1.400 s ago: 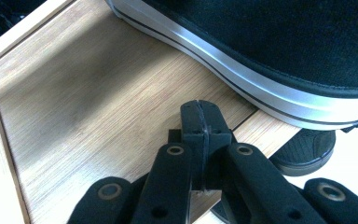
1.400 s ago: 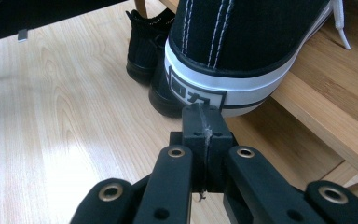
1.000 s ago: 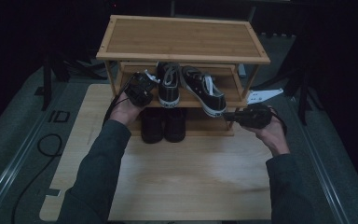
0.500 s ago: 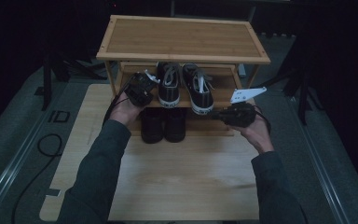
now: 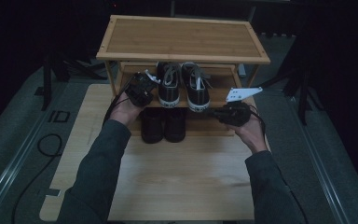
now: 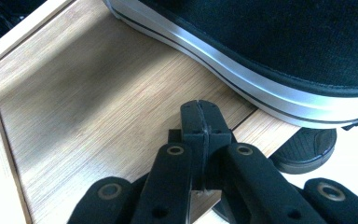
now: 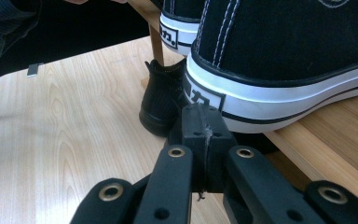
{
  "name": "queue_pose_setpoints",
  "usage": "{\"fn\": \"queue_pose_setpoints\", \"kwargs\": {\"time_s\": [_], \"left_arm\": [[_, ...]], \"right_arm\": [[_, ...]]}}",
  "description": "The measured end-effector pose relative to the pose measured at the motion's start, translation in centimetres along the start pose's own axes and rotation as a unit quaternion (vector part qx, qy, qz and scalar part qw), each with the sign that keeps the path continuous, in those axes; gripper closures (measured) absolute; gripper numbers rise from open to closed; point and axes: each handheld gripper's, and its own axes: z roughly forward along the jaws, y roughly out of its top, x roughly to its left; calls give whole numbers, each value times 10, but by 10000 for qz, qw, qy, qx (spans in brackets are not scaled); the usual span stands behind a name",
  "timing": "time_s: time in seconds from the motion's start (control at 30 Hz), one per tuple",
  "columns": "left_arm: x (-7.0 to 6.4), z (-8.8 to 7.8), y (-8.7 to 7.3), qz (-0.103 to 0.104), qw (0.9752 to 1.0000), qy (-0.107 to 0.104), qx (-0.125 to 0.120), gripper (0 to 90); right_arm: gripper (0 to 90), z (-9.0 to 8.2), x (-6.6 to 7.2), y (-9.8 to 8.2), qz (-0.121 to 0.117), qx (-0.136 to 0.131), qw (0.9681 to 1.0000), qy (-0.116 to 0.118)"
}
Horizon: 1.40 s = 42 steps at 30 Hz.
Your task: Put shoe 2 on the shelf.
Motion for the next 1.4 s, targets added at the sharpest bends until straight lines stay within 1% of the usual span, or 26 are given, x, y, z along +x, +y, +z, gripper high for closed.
{"fn": "queue_pose_setpoints", "kwargs": {"time_s": [0.1,0.2,0.3,0.43,0.53,0.6,0.73,0.9,1.13,1.2,1.37,1.4], "left_arm": [[0,0,0,6,10000,4,6,900],[0,0,0,4,10000,13,11,900],[0,0,0,7,10000,18,10,900],[1,0,0,4,10000,-19,9,900],[1,0,0,15,10000,-29,-1,900],[1,0,0,12,10000,-26,-2,900],[1,0,0,11,10000,-24,-2,900],[1,0,1,20,10000,-17,5,900],[1,0,1,22,10000,2,7,900],[1,0,1,19,10000,3,2,900],[1,0,1,12,10000,5,0,900],[1,0,1,14,10000,6,-4,900]], "right_arm": [[900,1,0,0,15,-53,10000,12],[900,5,4,1,-15,-30,10000,-47],[900,6,5,2,-29,-63,9999,-86],[900,12,9,3,-66,0,9999,-103],[900,16,10,4,-75,8,9998,-161],[900,18,11,5,-99,5,9997,-241],[900,20,11,7,-110,-2,9997,-226],[900,22,13,8,-184,71,9992,-339],[900,26,13,8,-162,40,9991,-398],[900,28,14,10,-164,21,9989,-450],[900,31,13,10,-163,28,9990,-414],[900,33,13,10,-172,48,9986,-489]]}}
